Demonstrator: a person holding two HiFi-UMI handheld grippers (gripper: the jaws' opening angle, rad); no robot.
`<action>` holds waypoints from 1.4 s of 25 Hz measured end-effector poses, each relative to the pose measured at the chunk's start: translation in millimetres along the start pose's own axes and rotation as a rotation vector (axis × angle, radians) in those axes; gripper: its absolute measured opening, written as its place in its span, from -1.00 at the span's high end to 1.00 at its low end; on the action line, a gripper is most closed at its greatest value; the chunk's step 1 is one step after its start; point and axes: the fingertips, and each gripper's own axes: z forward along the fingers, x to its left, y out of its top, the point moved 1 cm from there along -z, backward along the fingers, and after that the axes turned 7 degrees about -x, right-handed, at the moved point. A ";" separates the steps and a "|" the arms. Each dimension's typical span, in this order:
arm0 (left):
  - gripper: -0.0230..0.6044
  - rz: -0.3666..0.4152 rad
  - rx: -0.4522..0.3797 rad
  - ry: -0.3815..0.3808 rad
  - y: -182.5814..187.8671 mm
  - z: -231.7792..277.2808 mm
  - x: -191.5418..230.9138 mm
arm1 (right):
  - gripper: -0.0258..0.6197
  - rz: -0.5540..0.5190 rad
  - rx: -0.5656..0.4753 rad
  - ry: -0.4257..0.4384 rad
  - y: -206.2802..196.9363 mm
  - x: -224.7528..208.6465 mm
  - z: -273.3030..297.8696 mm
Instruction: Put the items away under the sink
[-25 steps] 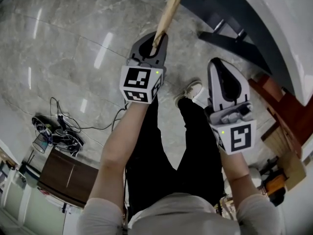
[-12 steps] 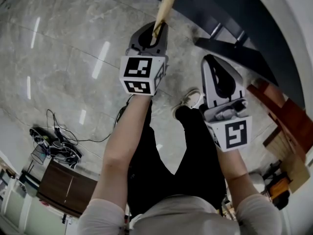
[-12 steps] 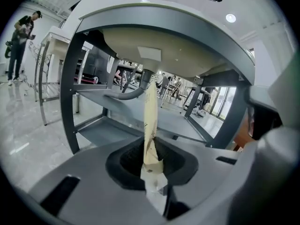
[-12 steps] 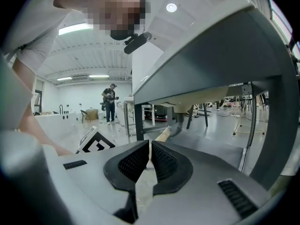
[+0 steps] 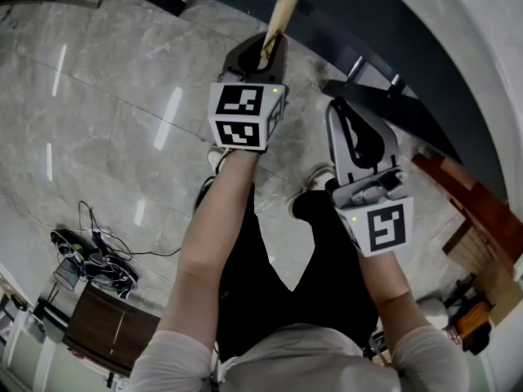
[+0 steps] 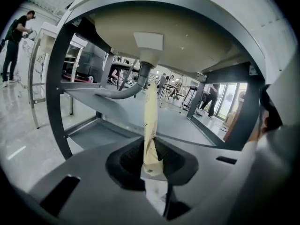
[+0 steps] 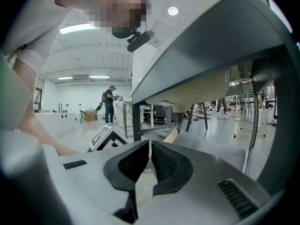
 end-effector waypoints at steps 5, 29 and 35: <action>0.76 0.022 0.035 0.005 12.2 34.6 5.5 | 0.79 0.012 -0.008 0.013 -2.8 3.0 6.4; 0.41 -0.046 -0.109 -0.049 45.9 21.8 6.6 | 0.79 0.041 0.087 0.069 3.5 25.7 15.9; 0.70 -0.037 -0.130 0.030 59.3 -17.3 15.8 | 0.79 0.050 0.106 0.080 25.7 33.7 13.4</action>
